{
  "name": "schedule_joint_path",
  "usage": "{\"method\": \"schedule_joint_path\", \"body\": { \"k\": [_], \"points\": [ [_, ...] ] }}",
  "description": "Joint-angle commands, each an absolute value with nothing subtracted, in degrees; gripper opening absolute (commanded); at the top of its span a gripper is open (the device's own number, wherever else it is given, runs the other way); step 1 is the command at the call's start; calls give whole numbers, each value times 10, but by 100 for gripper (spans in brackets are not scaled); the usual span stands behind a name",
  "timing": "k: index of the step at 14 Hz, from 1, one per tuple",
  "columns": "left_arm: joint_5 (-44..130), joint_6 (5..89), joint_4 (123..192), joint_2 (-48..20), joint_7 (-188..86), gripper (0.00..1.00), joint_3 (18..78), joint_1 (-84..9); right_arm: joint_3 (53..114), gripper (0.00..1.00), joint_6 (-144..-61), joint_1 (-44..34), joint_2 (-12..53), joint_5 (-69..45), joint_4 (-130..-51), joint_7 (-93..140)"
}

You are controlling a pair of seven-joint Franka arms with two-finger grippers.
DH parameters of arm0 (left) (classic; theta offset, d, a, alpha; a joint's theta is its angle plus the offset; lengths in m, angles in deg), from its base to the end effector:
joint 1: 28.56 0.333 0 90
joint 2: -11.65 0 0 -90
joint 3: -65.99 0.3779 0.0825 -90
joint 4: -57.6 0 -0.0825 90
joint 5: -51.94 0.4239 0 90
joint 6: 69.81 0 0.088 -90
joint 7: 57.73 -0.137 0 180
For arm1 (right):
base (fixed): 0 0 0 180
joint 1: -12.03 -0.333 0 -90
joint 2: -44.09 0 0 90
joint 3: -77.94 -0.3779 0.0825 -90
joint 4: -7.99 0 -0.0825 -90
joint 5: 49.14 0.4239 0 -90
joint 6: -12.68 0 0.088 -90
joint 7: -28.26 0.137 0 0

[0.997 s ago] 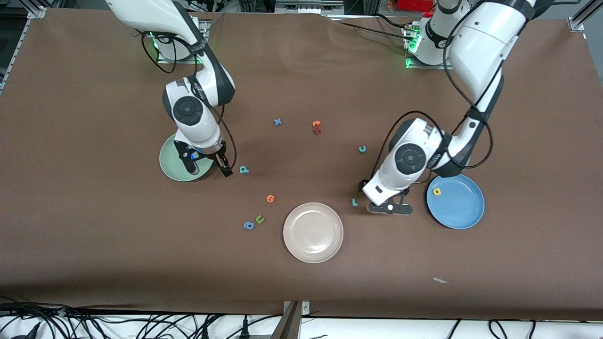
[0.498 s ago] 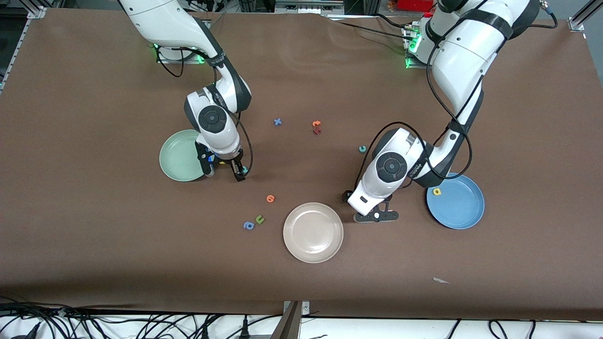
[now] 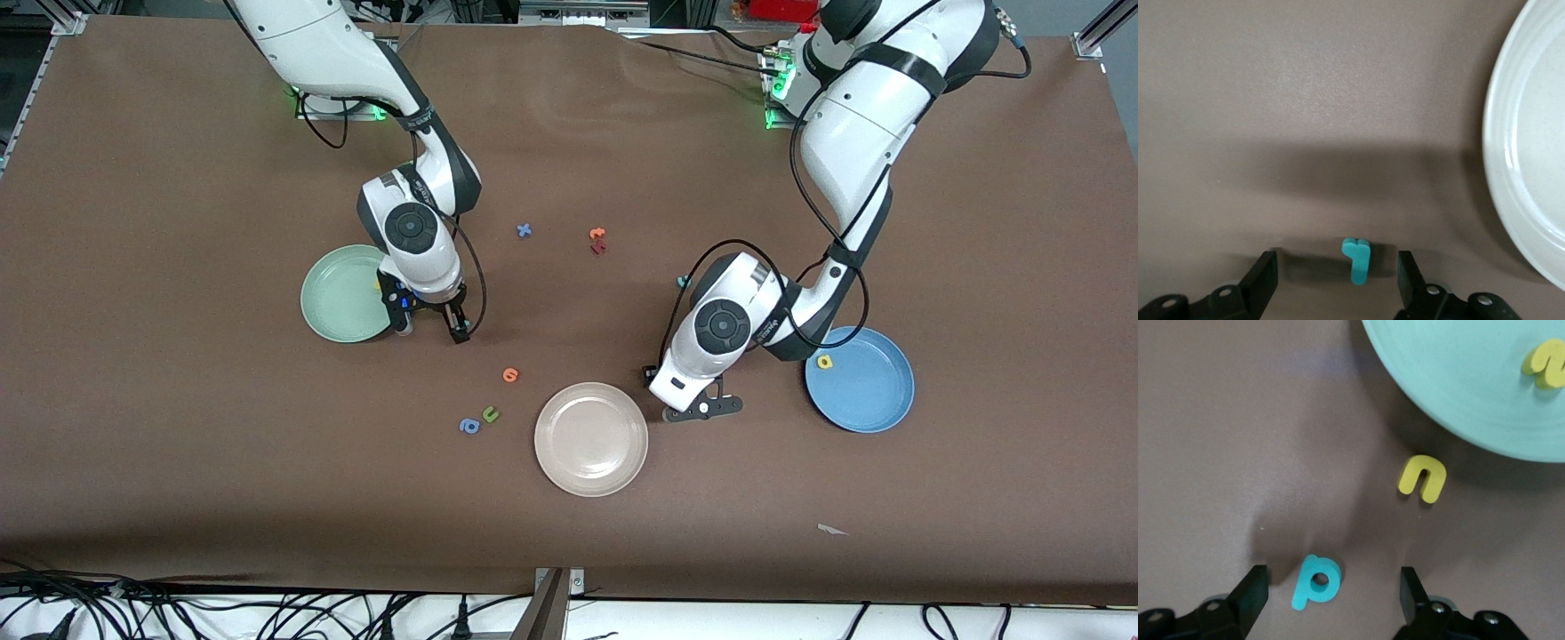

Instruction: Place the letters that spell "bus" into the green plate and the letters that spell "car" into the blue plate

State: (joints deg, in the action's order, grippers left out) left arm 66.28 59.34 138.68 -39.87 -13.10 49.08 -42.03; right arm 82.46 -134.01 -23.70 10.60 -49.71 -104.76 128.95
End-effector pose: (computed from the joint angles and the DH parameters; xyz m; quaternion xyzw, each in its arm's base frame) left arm 0.7179 -0.3537 0.1556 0.9952 0.0958 -0.0188 0.0102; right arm 0.5731 0.3487 0.1609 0.8276 -0.5608 0.0243 0.0057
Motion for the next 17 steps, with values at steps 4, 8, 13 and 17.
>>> {"method": "schedule_joint_path", "body": {
  "k": [4, 8, 13, 17],
  "points": [
    [651, 582, 1359, -407, -126, 53, 500, -431, 828, 19, -1344, -245, 94, -492, -1035, 1248],
    [650, 580, 1358, -407, -126, 35, 500, -431, 830, 13, -1330, -244, 114, -492, -1031, 1205],
    [650, 580, 1359, -408, -123, 8, 500, -432, 865, 14, -1171, -241, 181, -492, -1033, 1062],
    [653, 581, 1360, -408, -126, 0, 500, -432, 931, 14, -1119, -239, 223, -491, -1098, 907]
  ]
}}
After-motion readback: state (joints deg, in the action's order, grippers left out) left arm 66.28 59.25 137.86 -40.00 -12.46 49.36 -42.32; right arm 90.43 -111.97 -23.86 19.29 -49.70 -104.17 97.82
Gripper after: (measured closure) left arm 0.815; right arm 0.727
